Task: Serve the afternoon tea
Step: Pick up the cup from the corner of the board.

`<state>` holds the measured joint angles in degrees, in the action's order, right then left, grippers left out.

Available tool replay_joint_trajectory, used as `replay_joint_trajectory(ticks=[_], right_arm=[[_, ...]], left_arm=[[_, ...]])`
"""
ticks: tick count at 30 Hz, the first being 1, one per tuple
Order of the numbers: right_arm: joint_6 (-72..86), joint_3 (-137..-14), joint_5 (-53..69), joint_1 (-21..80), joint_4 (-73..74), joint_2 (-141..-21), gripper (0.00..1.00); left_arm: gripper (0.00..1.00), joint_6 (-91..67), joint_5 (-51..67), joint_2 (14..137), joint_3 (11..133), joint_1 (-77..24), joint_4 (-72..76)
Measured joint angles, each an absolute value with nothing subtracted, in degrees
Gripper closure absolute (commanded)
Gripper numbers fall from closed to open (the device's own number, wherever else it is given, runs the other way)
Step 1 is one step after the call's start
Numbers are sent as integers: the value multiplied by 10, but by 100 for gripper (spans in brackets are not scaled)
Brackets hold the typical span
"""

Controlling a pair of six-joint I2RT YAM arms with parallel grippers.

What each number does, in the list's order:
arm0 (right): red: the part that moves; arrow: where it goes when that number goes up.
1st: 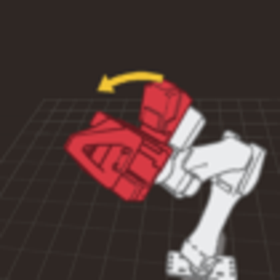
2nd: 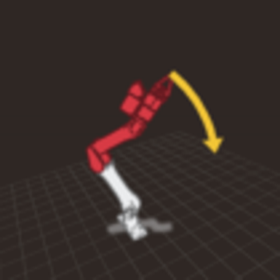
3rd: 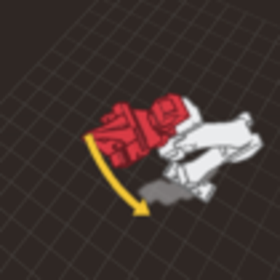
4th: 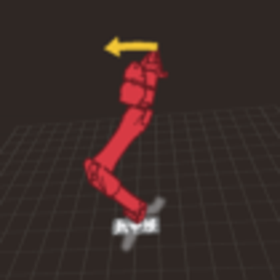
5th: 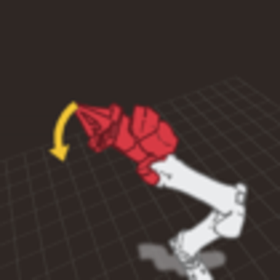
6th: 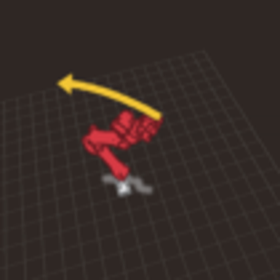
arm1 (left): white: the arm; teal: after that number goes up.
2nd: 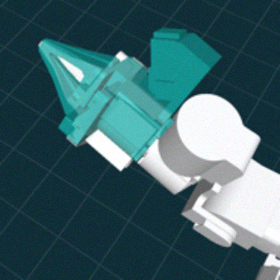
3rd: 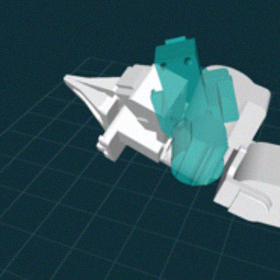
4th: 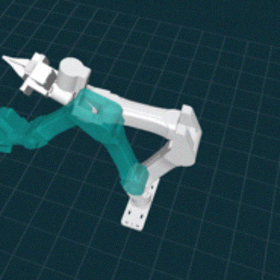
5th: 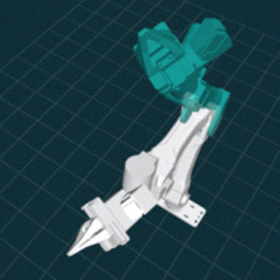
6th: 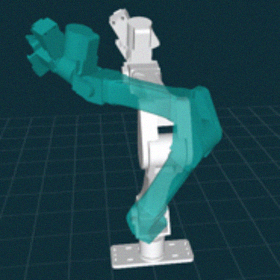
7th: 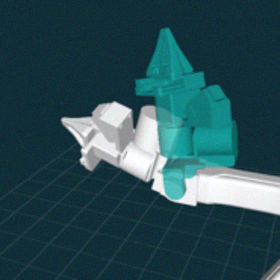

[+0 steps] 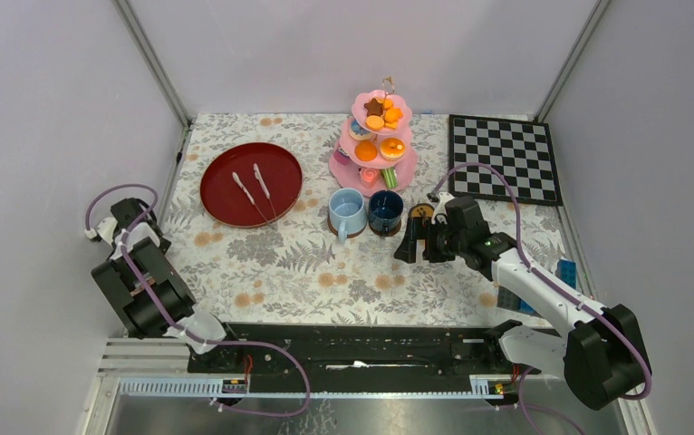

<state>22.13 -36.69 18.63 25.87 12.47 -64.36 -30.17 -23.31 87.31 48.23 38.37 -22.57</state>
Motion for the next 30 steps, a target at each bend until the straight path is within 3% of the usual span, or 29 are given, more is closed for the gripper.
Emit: replay_joint_trajectory(ticks=[10,14,24,30], right_arm=[[221,-367,183,259,125,-643,0],[221,-367,179,259,125,-643,1],[221,-367,168,259,126,-643,1],[222,-367,155,259,130,-643,0]], left_arm=[[89,-316,-199,823,443,323,-212],[100,-336,-171,763,401,286,-218],[100,-350,-138,594,362,184,-265],[100,-346,-138,553,362,68,-267]])
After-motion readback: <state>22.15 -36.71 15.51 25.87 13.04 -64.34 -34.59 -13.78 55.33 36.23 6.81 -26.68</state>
